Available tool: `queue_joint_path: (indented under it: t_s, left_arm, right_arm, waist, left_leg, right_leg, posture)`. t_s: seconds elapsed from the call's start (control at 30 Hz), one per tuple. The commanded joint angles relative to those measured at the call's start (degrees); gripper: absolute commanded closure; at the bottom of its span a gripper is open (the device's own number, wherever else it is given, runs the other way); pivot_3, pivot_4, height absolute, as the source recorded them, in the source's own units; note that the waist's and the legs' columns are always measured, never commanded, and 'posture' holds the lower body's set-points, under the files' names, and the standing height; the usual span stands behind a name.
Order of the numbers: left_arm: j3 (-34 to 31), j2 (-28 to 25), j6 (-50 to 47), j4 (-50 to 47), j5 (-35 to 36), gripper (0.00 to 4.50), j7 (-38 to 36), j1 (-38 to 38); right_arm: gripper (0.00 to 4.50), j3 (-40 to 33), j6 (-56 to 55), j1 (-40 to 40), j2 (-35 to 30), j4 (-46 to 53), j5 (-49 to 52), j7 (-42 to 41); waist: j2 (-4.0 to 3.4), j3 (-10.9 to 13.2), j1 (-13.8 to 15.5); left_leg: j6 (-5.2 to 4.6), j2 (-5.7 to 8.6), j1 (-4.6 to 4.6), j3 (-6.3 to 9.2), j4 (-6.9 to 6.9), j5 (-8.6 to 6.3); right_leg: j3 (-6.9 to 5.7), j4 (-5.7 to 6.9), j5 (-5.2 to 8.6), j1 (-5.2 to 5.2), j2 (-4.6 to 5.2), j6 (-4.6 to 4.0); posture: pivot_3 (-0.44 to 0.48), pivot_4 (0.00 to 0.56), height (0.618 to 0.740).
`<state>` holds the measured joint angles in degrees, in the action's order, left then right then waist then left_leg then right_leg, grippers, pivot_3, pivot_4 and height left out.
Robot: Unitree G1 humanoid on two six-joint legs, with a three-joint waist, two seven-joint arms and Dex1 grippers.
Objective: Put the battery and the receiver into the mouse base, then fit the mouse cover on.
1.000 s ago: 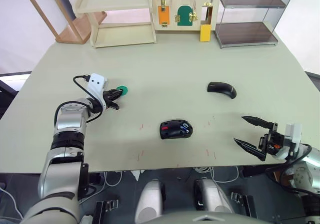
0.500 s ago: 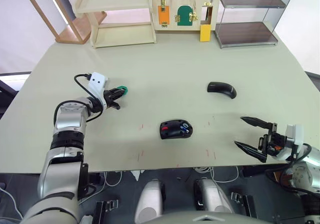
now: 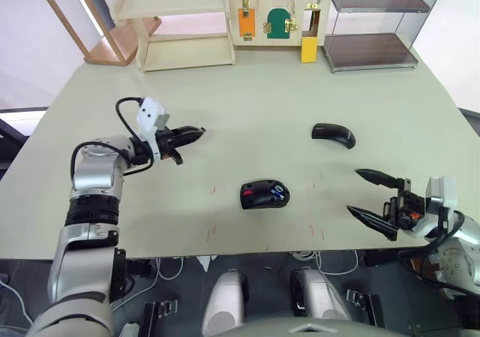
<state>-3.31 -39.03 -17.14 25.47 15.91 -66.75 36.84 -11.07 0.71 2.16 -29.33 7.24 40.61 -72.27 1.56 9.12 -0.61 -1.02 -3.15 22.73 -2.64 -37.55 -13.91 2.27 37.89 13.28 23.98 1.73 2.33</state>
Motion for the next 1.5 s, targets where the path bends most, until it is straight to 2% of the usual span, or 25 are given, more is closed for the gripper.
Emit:
queue_joint_path:
  t_s: [0.03, 0.2, 0.33, 0.57, 0.73, 0.87, 0.97, 1.07, 1.17, 1.4, 1.47, 1.5]
  left_arm:
    - [1.2, 0.0, -1.1, -4.5, 2.1, 4.46, -3.9, 1.3]
    - [4.3, 1.8, -1.5, -6.3, 3.1, 4.46, -8.7, 4.7]
    - [7.7, 3.5, 2.2, -7.0, 2.1, 4.46, -12.7, 6.2]
    - [11.9, 5.1, 8.6, -7.6, 0.9, 4.46, -18.0, 8.3]
    - [13.9, 5.4, 15.1, -6.8, -1.3, 4.46, -20.2, 9.2]
    - [14.9, 5.9, 17.2, -8.2, -1.6, 4.46, -21.4, 9.8]
    - [15.0, 6.1, 16.7, -9.5, -0.9, 4.46, -22.0, 9.8]
    - [15.4, 6.2, 16.3, -11.2, -0.7, 4.46, -22.2, 8.9]
    - [15.4, 6.3, 16.0, -11.9, -0.7, 4.46, -22.1, 8.8]
    - [15.6, 6.3, 17.2, -11.7, -1.5, 4.46, -21.9, 8.9]
    - [15.9, 6.0, 17.3, -12.5, -1.6, 4.46, -22.2, 8.4]
    - [16.0, 6.0, 17.4, -12.7, -1.6, 4.46, -22.4, 8.3]
  right_arm:
    - [0.00, -0.1, 4.1, 0.2, -0.8, 3.9, 0.1, 4.8]
    - [0.00, 2.3, 12.2, 0.3, -2.3, 8.5, -1.6, 12.3]
    - [0.00, 3.6, 18.2, 0.4, -3.0, 13.7, -0.9, 17.6]
    - [0.00, 3.4, 32.5, -5.5, -3.7, 22.1, 6.6, 28.8]
    - [0.00, 4.3, 49.2, -14.2, -6.4, 22.0, 14.4, 38.9]
    - [0.00, 3.3, 62.8, -23.2, -4.7, 17.6, 27.9, 51.6]
    - [0.00, 3.4, 69.1, -27.1, -3.0, 12.9, 39.4, 63.0]
    - [0.00, 6.2, 66.9, -28.7, -1.8, 6.1, 56.8, 79.7]
    - [0.00, 10.4, 63.1, -30.0, -2.6, 4.2, 69.5, 89.6]
    - [0.00, 11.8, 60.3, -30.7, 0.7, 4.6, 72.4, 95.7]
    - [0.54, 12.6, 60.3, -30.6, 1.0, 5.2, 72.4, 96.5]
    - [0.95, 12.8, 60.3, -30.6, 1.1, 5.4, 72.4, 96.9]
  waist:
    - [0.00, 0.0, 0.0]
    - [0.01, 0.0, 0.1]
    - [0.01, 0.0, -0.1]
    - [0.01, 0.0, -0.2]
    - [0.02, 0.0, -0.1]
    - [0.05, 0.0, -0.2]
    - [0.05, 0.0, -0.2]
    - [0.06, 0.0, -0.3]
    - [0.07, 0.0, -0.3]
    - [0.07, 0.0, -0.4]
    - [0.06, 0.0, -0.4]
    - [0.06, 0.0, -0.4]
  left_leg:
    - [0.00, 0.00, -0.01, 0.00, 0.00, 0.00]
    - [0.00, 0.01, 0.04, 0.02, -0.05, 0.00]
    - [-0.01, 0.02, 0.05, 0.03, -0.06, -0.01]
    - [-0.01, 0.01, 0.06, 0.06, -0.11, 0.00]
    - [-0.02, 0.00, 0.12, 0.07, -0.16, -0.01]
    - [-0.03, -0.01, 0.21, 0.05, -0.20, -0.01]
    - [-0.03, -0.02, 0.27, 0.13, -0.20, -0.01]
    - [-0.04, -0.03, 0.30, 0.12, -0.20, -0.02]
    - [-0.04, -0.02, 0.34, 0.13, -0.20, -0.02]
    - [-0.05, -0.03, 0.51, 0.19, -0.20, -0.02]
    - [-0.06, -0.04, 0.61, 0.26, -0.21, -0.02]
    - [-0.06, -0.04, 0.77, 0.28, -0.25, -0.02]
  right_leg:
    - [0.00, 0.00, 0.00, 0.00, 0.00, 0.00]
    - [0.00, -0.01, 0.00, 0.00, -0.01, 0.00]
    - [0.01, -0.02, 0.01, 0.00, -0.01, 0.00]
    - [0.02, -0.01, 0.01, 0.01, -0.03, 0.01]
    - [0.01, -0.03, 0.00, 0.00, -0.02, 0.00]
    - [0.04, -0.04, 0.00, 0.06, -0.01, 0.00]
    - [-0.04, -0.05, 0.00, 0.07, -0.03, 0.00]
    - [-0.03, -0.08, -0.01, 0.07, -0.01, 0.00]
    - [-0.05, -0.12, 0.00, 0.08, 0.01, 0.01]
    - [-0.09, -0.13, -0.02, 0.22, -0.02, 0.04]
    - [-0.15, -0.14, -0.03, 0.28, -0.02, 0.04]
    - [-0.17, -0.14, -0.03, 0.41, -0.01, 0.05]
  posture:
    - [0.000, 0.150, 0.740]
    - [0.000, 0.150, 0.740]
    - [0.000, 0.150, 0.740]
    - [0.000, 0.150, 0.740]
    - [0.000, 0.150, 0.740]
    - [0.000, 0.150, 0.740]
    - [0.000, 0.150, 0.740]
    - [0.000, 0.150, 0.740]
    - [0.000, 0.150, 0.740]
    - [0.000, 0.150, 0.740]
    - [0.000, 0.150, 0.740]
    - [0.000, 0.150, 0.740]
